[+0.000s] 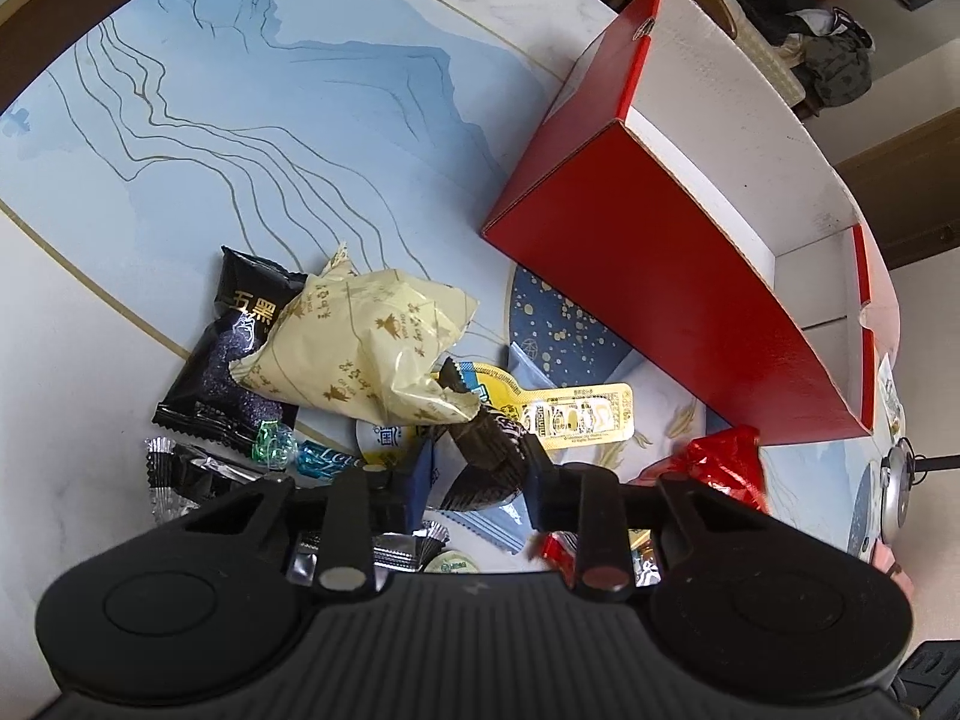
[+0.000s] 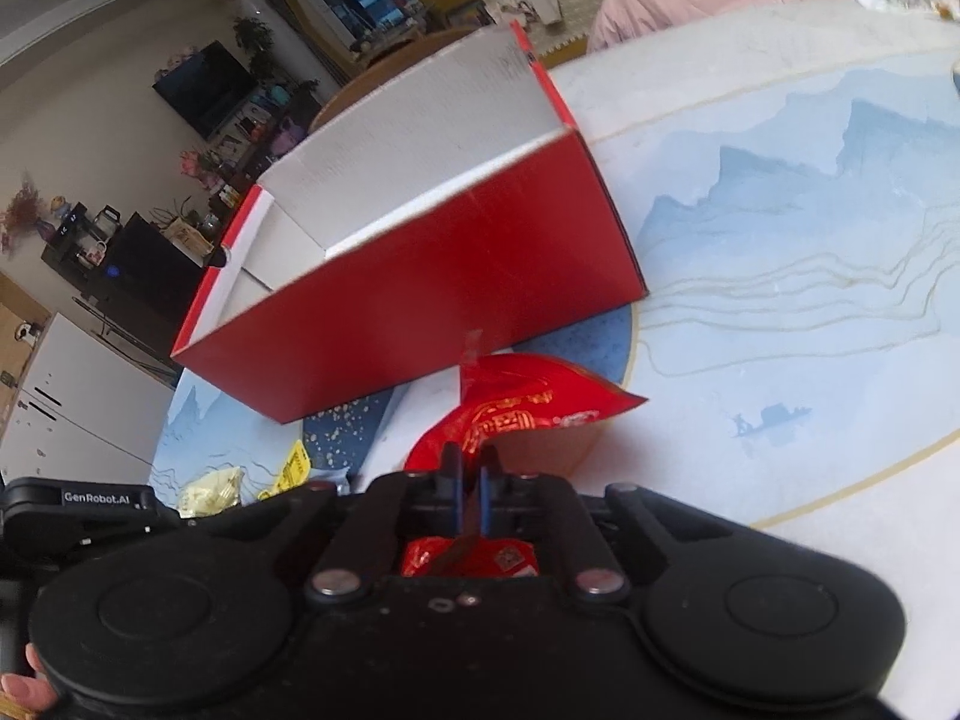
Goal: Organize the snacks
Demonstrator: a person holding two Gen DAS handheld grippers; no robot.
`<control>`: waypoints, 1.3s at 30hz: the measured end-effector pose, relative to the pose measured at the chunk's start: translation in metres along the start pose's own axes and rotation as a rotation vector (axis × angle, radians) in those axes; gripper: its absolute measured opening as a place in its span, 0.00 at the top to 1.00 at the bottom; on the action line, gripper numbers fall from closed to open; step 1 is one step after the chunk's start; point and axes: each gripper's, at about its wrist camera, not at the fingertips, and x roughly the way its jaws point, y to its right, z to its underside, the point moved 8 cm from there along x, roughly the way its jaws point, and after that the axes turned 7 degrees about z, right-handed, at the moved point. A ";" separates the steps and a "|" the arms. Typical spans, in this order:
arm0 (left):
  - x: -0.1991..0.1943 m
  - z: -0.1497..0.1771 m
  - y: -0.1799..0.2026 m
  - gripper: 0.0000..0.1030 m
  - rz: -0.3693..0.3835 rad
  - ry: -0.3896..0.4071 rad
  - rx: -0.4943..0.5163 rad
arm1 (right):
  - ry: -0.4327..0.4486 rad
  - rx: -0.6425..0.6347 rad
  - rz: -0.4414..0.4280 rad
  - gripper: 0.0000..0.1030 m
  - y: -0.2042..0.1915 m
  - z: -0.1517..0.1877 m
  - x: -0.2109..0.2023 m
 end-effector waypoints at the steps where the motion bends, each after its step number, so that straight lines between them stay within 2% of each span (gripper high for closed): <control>1: -0.001 0.000 0.000 0.72 0.002 -0.001 -0.001 | 0.012 -0.007 0.007 0.97 -0.002 -0.001 -0.003; 11: -0.020 0.006 0.001 0.74 0.019 -0.001 0.037 | 0.077 -0.052 0.026 0.99 -0.012 -0.004 -0.032; 20: -0.041 0.015 0.014 0.74 0.070 -0.015 0.079 | 0.112 -0.054 0.021 0.99 -0.019 -0.008 -0.057; 33: -0.071 0.012 0.051 0.75 0.107 0.013 0.205 | 0.174 -0.093 0.014 1.00 -0.040 -0.022 -0.090; 39: -0.080 -0.001 0.074 0.75 0.123 0.036 0.261 | 0.211 -0.116 -0.005 1.00 -0.055 -0.045 -0.099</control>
